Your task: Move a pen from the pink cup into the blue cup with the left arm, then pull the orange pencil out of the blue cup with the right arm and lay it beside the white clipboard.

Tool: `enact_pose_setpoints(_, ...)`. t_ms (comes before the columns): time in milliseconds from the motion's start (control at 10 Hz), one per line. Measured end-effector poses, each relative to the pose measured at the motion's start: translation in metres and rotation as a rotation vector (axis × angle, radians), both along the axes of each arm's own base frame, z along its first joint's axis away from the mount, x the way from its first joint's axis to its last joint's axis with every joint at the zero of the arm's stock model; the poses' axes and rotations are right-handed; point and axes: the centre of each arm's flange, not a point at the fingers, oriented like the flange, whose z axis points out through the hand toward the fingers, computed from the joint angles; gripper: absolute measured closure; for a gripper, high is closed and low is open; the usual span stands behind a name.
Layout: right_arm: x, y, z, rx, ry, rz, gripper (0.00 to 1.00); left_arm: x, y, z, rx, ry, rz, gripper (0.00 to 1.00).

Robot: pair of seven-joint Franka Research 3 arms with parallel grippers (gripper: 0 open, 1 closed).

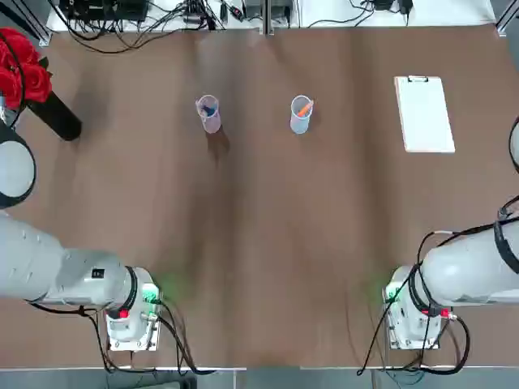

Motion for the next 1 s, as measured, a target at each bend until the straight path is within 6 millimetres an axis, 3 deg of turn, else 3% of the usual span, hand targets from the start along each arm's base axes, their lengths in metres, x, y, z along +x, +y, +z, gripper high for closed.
enact_pose_setpoints(400,0.0,0.004,0.001,0.001,-0.004,0.008,0.0,0.0,-0.004,-0.002,0.0,0.004,-0.008,0.01)
enact_pose_setpoints(500,0.0,0.004,0.001,0.001,-0.004,0.008,0.0,0.0,-0.013,-0.007,0.001,0.014,-0.025,0.01)
enact_pose_setpoints(1000,0.0,0.004,0.001,0.001,-0.006,0.009,0.0,0.013,-0.151,-0.092,0.088,0.094,-0.103,0.01)
